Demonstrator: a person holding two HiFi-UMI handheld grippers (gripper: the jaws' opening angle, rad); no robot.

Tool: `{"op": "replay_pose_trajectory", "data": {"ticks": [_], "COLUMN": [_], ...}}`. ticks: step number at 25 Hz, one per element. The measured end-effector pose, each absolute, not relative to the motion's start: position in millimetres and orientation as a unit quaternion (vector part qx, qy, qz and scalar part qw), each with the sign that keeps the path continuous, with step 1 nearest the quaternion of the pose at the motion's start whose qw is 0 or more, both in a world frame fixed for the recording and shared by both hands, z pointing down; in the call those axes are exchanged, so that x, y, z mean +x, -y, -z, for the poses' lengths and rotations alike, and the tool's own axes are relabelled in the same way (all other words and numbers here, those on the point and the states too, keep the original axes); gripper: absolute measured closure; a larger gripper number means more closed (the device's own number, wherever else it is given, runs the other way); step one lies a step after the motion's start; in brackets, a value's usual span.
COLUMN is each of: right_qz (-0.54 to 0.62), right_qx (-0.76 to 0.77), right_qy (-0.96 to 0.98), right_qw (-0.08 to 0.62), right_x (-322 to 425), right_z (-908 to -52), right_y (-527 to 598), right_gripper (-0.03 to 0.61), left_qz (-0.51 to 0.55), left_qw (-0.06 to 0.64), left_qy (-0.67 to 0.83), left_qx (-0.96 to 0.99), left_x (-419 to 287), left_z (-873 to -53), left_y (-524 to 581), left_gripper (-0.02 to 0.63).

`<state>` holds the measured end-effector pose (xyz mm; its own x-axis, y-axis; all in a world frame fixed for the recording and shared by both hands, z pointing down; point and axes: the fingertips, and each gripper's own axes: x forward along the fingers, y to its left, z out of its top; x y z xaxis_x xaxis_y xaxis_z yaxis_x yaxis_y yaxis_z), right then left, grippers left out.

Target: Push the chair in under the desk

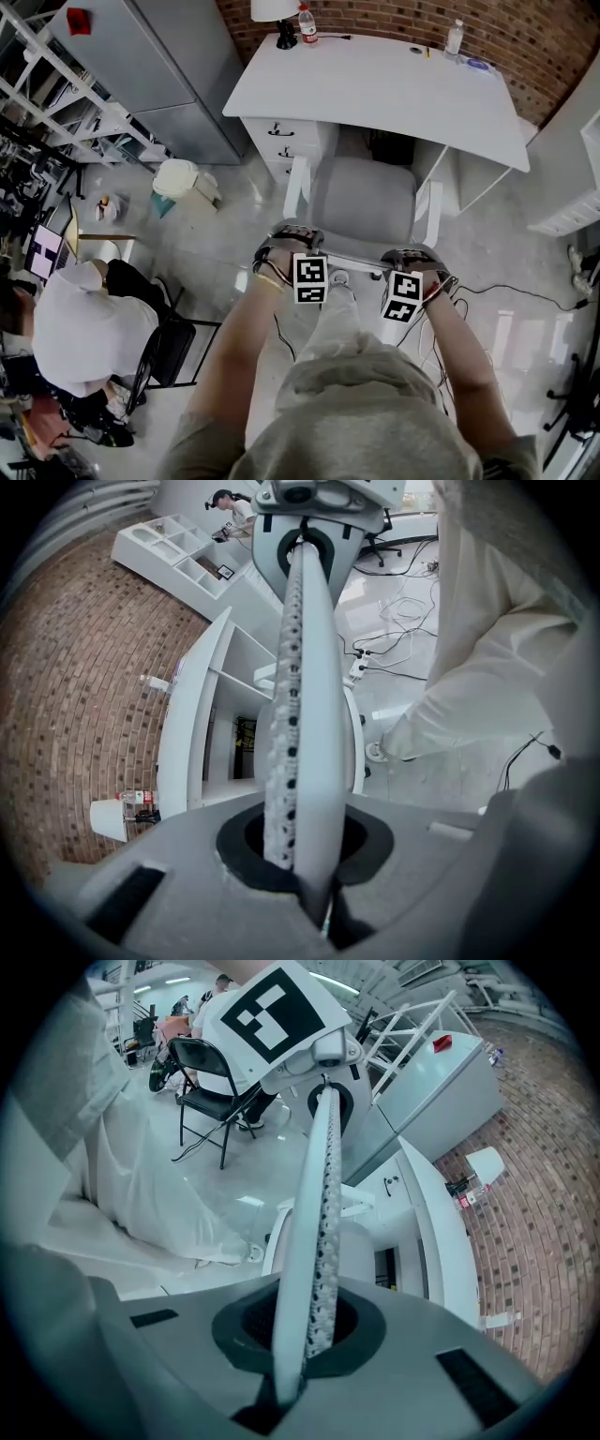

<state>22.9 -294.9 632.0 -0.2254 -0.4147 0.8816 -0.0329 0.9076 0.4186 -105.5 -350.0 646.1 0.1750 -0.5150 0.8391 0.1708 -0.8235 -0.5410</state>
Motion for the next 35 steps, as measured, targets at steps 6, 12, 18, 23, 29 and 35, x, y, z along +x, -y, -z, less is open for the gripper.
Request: {"op": "replay_pose_trajectory", "data": {"ticks": [6,12,18,23,29,35], "right_qz": [0.156,0.155,0.154,0.153,0.152,0.159], "right_qx": [0.149,0.149,0.152,0.155,0.152,0.148], "right_qy": [0.766,0.767,0.767,0.765,0.766,0.766], "right_qw": [0.605,0.605,0.605,0.606,0.605,0.606], "right_x": [24,29,33,40,46,55], "right_z": [-630,-630,-630,-629,-628,-630], "right_y": [312,326,345,361,372,377], "right_gripper": [0.569,0.569,0.569,0.569,0.569,0.569], "left_qz": [0.629,0.628,0.628,0.627,0.625,0.623], "left_qw": [0.276,0.277,0.278,0.28,0.282,0.282], "left_qy": [-0.119,-0.118,-0.116,-0.116,-0.114,-0.125], "left_qx": [-0.717,-0.717,-0.717,-0.718,-0.718,-0.719], "left_x": [-103,-97,-93,-85,-78,-71], "left_z": [-645,-645,-645,-644,-643,-643], "left_y": [369,384,403,420,432,435], "left_gripper": [0.588,0.588,0.588,0.588,0.586,0.581]}}
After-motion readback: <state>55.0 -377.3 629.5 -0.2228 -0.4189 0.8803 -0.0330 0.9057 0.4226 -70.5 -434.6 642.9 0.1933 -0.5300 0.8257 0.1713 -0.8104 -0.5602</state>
